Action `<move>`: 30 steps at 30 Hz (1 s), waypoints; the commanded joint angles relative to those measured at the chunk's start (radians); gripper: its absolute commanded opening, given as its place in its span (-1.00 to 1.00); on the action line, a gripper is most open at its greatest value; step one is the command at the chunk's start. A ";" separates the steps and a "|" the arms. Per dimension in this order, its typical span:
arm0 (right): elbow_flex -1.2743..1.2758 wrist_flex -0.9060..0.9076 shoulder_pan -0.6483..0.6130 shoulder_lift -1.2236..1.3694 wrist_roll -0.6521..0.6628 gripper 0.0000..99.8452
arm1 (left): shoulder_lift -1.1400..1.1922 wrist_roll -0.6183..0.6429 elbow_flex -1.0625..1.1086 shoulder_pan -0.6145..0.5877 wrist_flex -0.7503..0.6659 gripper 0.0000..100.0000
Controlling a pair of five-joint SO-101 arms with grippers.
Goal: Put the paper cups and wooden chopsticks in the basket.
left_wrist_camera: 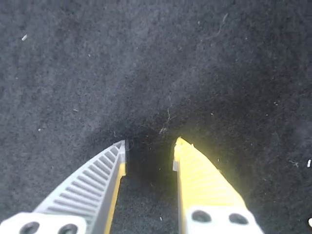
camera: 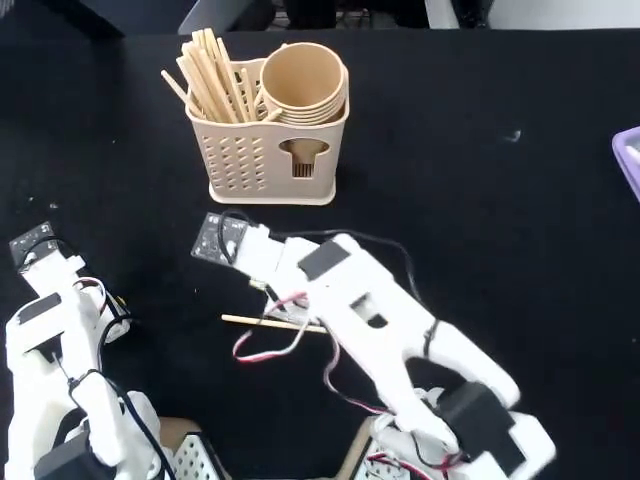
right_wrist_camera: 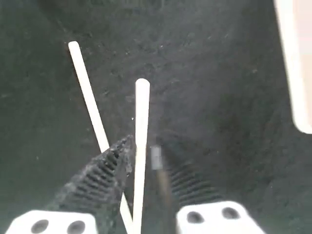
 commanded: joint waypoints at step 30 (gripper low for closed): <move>0.143 -0.009 -0.064 0.012 0.098 -0.43 | 0.002 -0.014 -0.005 0.001 -0.037 -0.67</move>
